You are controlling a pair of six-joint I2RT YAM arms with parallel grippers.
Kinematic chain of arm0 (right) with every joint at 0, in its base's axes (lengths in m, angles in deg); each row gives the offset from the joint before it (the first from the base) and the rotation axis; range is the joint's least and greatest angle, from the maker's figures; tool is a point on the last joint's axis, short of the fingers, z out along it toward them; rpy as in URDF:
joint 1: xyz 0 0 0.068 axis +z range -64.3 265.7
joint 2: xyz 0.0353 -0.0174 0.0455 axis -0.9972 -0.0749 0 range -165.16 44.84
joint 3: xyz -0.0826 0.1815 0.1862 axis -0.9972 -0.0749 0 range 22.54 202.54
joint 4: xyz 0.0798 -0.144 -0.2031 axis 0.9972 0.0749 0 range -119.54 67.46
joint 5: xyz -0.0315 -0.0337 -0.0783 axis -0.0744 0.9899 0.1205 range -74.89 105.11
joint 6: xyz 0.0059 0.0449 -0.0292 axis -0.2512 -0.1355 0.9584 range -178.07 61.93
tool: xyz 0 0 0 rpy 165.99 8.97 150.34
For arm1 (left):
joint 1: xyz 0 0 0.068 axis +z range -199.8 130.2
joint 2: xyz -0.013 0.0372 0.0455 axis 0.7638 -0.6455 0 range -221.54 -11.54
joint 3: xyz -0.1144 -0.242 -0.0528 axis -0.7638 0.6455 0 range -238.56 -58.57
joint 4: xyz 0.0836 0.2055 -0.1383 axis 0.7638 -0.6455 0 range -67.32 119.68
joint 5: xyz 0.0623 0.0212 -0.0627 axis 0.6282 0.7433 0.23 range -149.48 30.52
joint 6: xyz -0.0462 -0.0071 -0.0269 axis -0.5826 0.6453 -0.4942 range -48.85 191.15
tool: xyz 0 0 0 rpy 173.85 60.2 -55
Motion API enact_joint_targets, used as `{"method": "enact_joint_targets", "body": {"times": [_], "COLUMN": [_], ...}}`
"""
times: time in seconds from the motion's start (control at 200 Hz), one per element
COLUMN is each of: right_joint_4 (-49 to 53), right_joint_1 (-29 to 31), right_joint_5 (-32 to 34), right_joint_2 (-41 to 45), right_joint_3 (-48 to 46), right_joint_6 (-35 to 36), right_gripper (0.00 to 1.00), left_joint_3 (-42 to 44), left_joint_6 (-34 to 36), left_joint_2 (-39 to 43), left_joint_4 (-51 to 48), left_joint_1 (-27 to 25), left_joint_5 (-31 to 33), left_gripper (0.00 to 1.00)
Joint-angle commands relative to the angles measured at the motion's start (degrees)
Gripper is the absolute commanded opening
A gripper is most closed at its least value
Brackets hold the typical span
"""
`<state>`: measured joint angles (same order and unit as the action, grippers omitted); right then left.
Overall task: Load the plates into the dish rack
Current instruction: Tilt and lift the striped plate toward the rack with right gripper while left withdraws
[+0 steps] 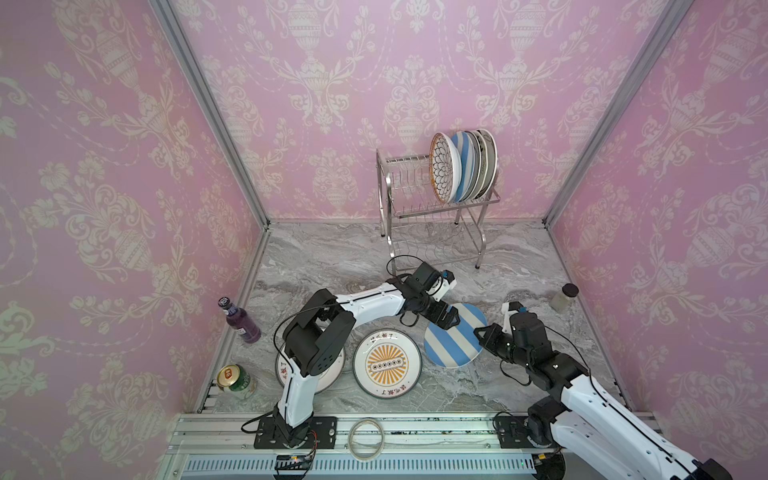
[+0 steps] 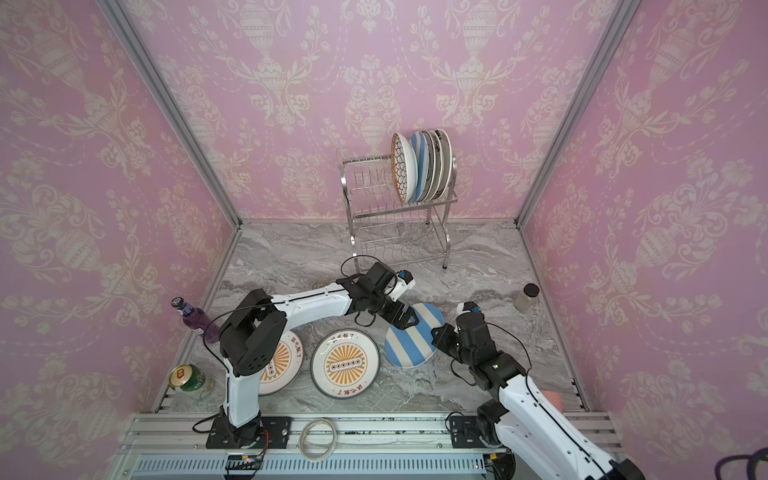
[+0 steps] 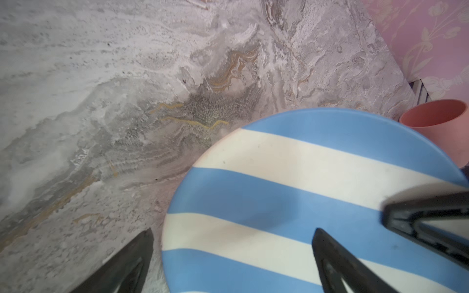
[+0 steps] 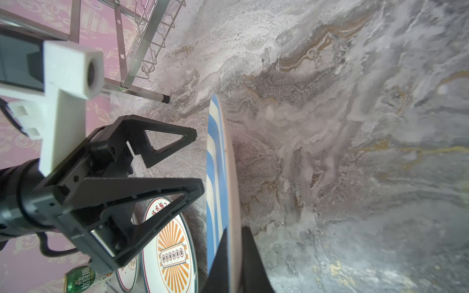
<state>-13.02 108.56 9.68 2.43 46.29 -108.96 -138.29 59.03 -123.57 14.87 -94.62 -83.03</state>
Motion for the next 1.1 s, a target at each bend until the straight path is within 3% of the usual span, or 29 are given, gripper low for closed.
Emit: {"method": "enact_joint_targets", "body": {"times": [0.0,0.115,0.375,0.756,0.871,1.096], "right_joint_4": [11.09,15.87,20.01,17.32,17.5,15.74], "right_joint_1": [-0.27,-0.29,-0.11,4.76,6.82,7.38], "right_joint_5": [6.16,8.56,5.47,-3.52,-1.15,2.14], "right_joint_2": [-0.86,-4.31,-13.49,-25.7,-30.66,-38.84], "right_joint_3": [8.6,17.09,35.23,59.5,66.65,80.42], "right_joint_6": [10.02,16.28,27.62,32.97,35.24,35.62], "right_gripper": [0.01,0.0,0.0,0.0,0.0,0.0], "left_joint_3": [-1.49,0.84,5.89,11.92,13.86,15.52], "left_joint_6": [-0.98,-0.49,2.19,4.45,4.24,3.68], "left_joint_2": [7.4,11.79,21.9,35.54,38.18,39.61], "left_joint_4": [-1.45,-0.27,-1.64,-5.75,-5.54,-5.65], "left_joint_1": [3.14,6.03,11.23,19.22,22.54,27.61], "left_joint_5": [2.13,1.97,7.15,12.3,13.11,8.18], "left_gripper": [0.99,0.99,0.99,0.99,0.99,0.99]}}
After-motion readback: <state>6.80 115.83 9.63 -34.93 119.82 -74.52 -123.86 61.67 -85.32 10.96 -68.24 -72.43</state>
